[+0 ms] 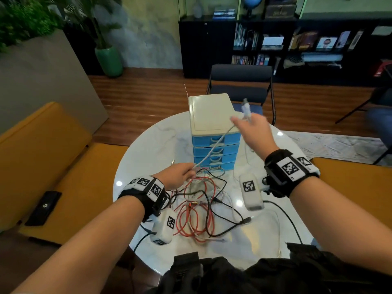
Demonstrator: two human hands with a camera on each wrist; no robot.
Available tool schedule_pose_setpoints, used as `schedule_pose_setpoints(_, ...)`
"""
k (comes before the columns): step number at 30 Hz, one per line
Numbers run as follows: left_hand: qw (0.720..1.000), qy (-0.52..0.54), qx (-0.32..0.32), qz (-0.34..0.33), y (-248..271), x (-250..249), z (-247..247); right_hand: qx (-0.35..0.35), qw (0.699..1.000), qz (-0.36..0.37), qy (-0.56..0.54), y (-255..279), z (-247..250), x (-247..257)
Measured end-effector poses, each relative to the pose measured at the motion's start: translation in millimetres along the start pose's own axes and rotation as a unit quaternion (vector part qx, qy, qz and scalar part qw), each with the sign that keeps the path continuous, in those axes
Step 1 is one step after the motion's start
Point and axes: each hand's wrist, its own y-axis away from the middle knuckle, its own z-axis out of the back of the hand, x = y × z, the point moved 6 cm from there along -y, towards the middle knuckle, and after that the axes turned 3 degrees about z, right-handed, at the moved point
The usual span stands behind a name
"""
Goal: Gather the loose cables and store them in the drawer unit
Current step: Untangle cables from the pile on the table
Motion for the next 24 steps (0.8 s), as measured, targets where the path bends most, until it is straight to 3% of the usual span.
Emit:
schedule_pose_setpoints(3, 0.998, 0.004, -0.020, 0.059, 7, 39, -8, -0.130, 0.991, 0.015, -0.005, -5, 36, 5)
schedule_pose_setpoints(6, 0.991, 0.082, -0.082, 0.070, 9, 37, 0, -0.145, 0.987, 0.046, 0.049, -2, 37, 3)
schedule_pose_setpoints(8, 0.980, 0.145, -0.119, 0.066, 5, 23, 9, -0.108, 0.990, 0.052, 0.069, 2, 20, -3)
schedule_pose_setpoints(12, 0.945, 0.289, -0.154, -0.002, 3, -25, 31, 0.077, 0.991, 0.013, 0.109, 20, -37, -12)
schedule_pose_setpoints(15, 0.926, 0.338, -0.162, -0.043, 3, -56, 44, 0.159, 0.986, -0.027, 0.042, 37, -67, -13)
schedule_pose_setpoints(18, 0.921, 0.360, -0.141, -0.038, 4, -64, 48, 0.151, 0.988, -0.032, -0.029, 38, -69, -7)
schedule_pose_setpoints(24, 0.935, 0.354, -0.020, -0.016, 4, -51, 24, 0.067, 0.998, 0.003, -0.016, 21, -47, -2)
